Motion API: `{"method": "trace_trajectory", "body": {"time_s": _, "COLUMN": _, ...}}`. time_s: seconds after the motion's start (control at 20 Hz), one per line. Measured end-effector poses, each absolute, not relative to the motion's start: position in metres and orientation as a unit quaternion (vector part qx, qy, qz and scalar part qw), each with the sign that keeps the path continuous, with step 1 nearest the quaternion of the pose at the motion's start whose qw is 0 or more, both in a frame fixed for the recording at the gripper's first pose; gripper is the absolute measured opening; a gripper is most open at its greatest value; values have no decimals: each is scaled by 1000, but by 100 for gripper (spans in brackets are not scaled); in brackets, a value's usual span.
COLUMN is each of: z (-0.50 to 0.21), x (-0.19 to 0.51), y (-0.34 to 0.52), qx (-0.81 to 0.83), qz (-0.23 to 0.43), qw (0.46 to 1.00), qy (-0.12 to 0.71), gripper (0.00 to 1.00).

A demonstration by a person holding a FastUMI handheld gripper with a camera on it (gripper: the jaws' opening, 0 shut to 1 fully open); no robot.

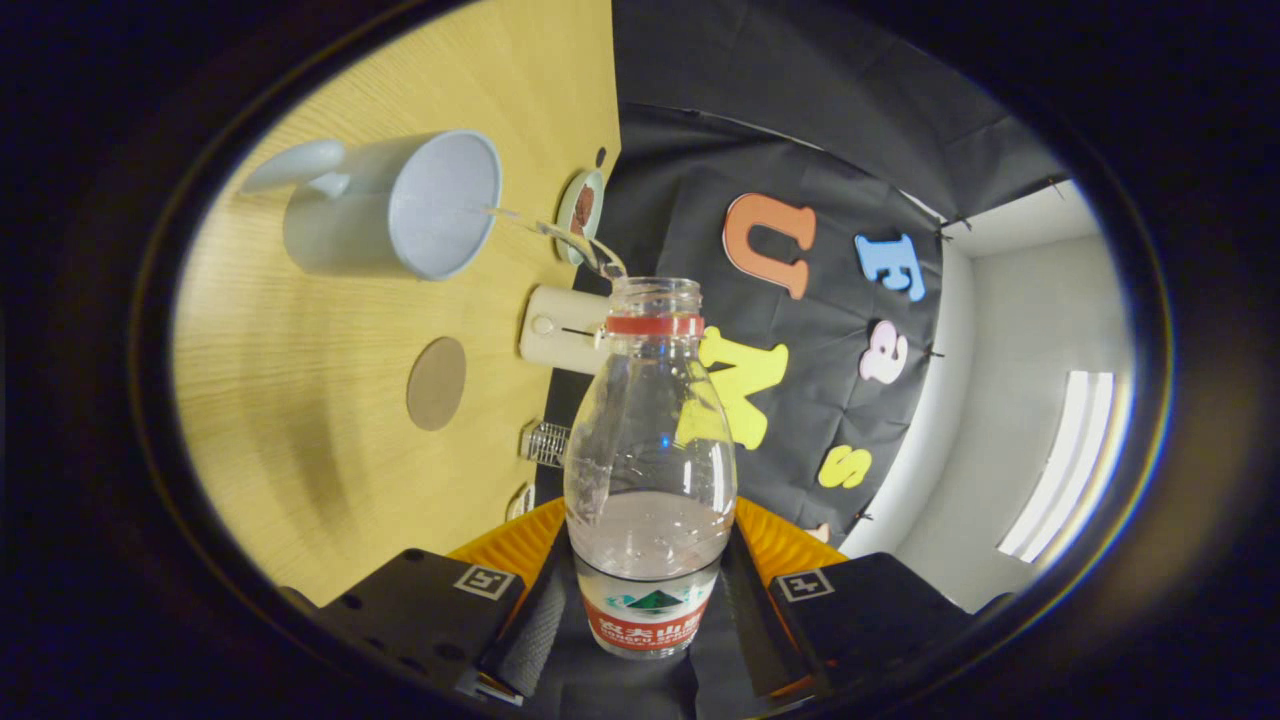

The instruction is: Take the bottle from table, then pour the juice into the cup, finally place the bottle on the coaster

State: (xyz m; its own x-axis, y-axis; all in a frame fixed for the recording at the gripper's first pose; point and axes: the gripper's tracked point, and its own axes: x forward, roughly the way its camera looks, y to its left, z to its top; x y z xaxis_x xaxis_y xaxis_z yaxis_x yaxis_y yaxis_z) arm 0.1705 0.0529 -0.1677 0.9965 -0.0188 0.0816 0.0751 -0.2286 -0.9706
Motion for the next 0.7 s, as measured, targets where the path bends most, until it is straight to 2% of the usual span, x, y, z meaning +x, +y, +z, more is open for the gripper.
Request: {"method": "trace_trajectory", "body": {"time_s": 0.7, "z": -148, "x": 171, "y": 50, "qx": -795, "qz": -52, "qw": 604, "qy": -26, "gripper": 80}}
